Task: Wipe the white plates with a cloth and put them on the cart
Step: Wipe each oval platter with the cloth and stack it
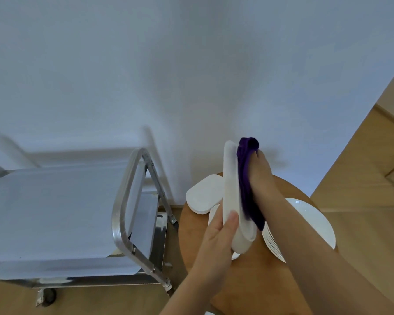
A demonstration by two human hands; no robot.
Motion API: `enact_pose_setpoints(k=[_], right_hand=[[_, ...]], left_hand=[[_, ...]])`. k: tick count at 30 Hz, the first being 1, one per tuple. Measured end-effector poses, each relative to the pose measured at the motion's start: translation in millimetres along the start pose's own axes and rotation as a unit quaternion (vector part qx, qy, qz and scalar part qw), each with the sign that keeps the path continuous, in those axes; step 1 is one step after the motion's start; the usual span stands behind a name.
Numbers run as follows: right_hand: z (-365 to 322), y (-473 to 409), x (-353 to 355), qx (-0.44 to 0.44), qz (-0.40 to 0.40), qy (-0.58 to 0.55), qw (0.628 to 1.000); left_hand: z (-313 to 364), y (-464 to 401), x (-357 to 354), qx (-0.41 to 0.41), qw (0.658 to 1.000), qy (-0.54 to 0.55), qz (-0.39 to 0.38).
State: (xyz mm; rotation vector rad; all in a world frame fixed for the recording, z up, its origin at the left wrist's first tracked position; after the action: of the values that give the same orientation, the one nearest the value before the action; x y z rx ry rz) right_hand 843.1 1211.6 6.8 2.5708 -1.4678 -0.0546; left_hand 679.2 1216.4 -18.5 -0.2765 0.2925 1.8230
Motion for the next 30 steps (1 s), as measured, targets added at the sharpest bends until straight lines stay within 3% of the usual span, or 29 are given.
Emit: enact_pose_setpoints(k=[6,9,12,15,18,21,25,27,30], right_hand=[[53.6,-15.5,25.4,0.013,0.025,0.177,0.984],[93.4,-0.4,34.0,-0.015,0.014,0.175,0.984],[120.5,20.7,33.9,-0.038,-0.003,0.144,0.989],[139.5,33.7,29.0,-0.052,0.000,0.135,0.990],[154.6,38.8,21.9,-0.072,0.005,0.110,0.991],[172.0,36.0,14.7,-0.109,0.012,0.067,0.992],[199.2,23.7,5.9,-0.135,0.040,0.034,0.989],[207.3,19.1,3.1,-0.149,0.053,0.029,0.987],[217.9,12.4,2.9,-0.169,0.075,0.031,0.982]], left_hand=[[-5.1,-2.4,47.8,0.072,0.972,0.211,0.074],[-16.9,-4.7,88.9,0.116,0.963,0.216,0.116],[-26.7,-16.7,120.4,0.120,0.974,0.125,0.148],[-36.6,-44.5,138.7,0.175,0.963,-0.151,0.140],[-54.1,-73.3,153.0,0.201,0.910,-0.357,0.068],[-77.9,-101.2,169.0,0.228,0.786,-0.575,-0.008],[-121.9,-146.1,191.3,0.233,0.633,-0.730,-0.107],[-144.2,-164.6,202.3,0.239,0.594,-0.757,-0.130],[-175.2,-189.6,216.8,0.223,0.567,-0.779,-0.145]])
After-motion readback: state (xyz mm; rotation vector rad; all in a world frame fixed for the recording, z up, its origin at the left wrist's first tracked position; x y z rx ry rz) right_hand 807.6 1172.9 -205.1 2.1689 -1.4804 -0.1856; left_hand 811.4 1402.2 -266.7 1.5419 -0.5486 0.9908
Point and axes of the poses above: each hand's wrist, its own y-axis away from the middle knuckle, its own x-axis out of the back of the hand, z = x × y, the point moved 1 cm from there along -y, towards the middle knuckle, and after that the axes turned 10 degrees about -z, right-handed, at the moved point
